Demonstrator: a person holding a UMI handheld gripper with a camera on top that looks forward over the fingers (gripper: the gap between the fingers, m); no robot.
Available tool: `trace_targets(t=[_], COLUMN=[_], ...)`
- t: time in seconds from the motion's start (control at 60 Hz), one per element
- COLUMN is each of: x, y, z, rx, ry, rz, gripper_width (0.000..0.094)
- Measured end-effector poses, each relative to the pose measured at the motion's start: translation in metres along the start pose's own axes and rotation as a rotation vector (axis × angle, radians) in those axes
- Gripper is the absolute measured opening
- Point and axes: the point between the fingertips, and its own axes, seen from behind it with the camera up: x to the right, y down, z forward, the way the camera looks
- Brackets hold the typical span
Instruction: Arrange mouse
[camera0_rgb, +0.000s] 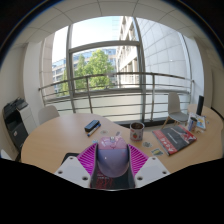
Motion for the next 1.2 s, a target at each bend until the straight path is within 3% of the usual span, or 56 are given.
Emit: trace_targets(t=[0.15,0.283,0.367,0.4,0.45,0.833,1.2], x=[-0.055,-0.070,-0.068,-0.069,-0.071,-0.095,-0.093], y=[0.125,0.163,0.158,0.160,0.157,0.082,0.083], z=[0.058,0.072,0.069,0.066,0.057,-0.098,-0.203], rx=[-0.212,-0.294,-0.295,-0.299,-0.310,-0.256,-0.233], ry=[-0.006,0.011,0.022,0.024,0.015,0.019,0.026], rz=[-0.063,-0.059,-0.067,-0.068,-0.073,-0.149,-0.146], gripper_width=[0.0439,0.0533,0.0595,0.0662,0.0848,0.0840,0.0841])
